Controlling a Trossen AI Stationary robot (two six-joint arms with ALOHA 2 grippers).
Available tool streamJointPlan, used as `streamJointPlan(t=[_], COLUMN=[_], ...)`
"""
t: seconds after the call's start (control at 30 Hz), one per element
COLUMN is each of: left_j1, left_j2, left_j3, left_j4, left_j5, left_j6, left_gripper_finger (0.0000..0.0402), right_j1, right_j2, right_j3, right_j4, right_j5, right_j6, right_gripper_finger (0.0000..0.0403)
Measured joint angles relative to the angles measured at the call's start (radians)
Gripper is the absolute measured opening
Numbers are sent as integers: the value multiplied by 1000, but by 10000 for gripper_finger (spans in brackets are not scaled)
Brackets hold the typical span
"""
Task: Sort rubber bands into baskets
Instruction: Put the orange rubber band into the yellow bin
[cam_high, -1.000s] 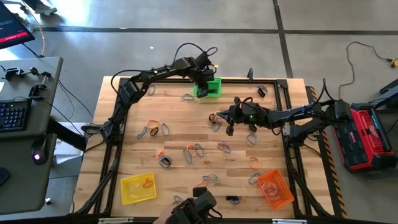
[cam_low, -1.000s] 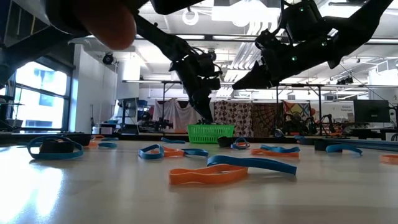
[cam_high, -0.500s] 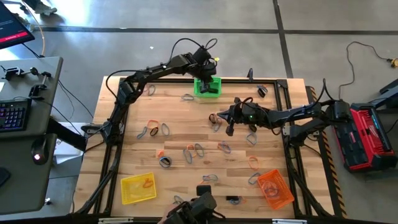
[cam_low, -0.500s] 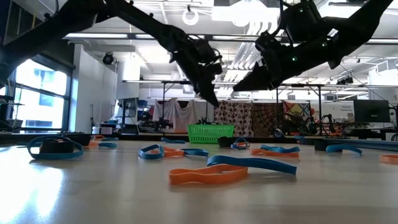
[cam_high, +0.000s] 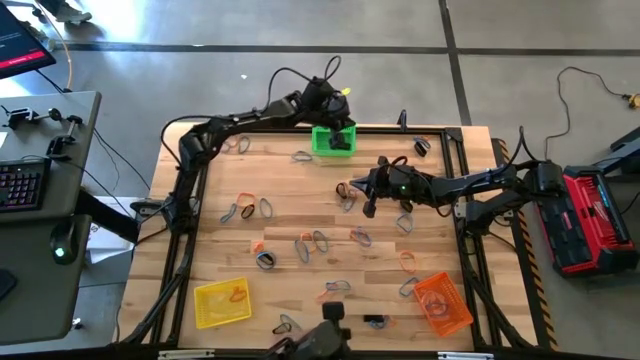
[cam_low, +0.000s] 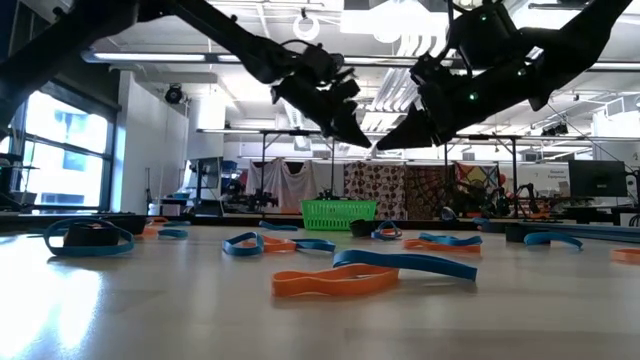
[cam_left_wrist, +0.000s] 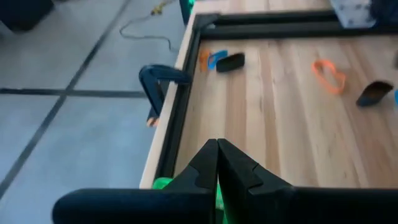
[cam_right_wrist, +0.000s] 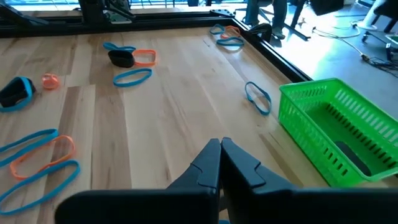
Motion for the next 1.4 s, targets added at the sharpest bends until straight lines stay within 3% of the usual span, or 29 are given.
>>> streamJointPlan(t=[0.7, 1.13, 1.23, 1.4], left_j1=[-17, -73, -89, -110], left_j2=[-573, -809, -825, -824], left_j3=[-842, -1141, -1189, -1271], left_j4=[565, 667, 713, 835], left_j5=[7, 9, 17, 37], left_j6=[-111, -149, -174, -208], left_gripper_finger=[0, 0, 0, 0], right_j1=[3, 3, 3, 3], right_j2=[0, -6, -21, -35], right_j3=[5, 6, 38, 173], right_j4=[-65, -245, -374, -738], right_j5=[0, -1, -1, 26], right_j6=[85, 175, 173, 180], right_gripper_finger=[0, 0, 0, 0])
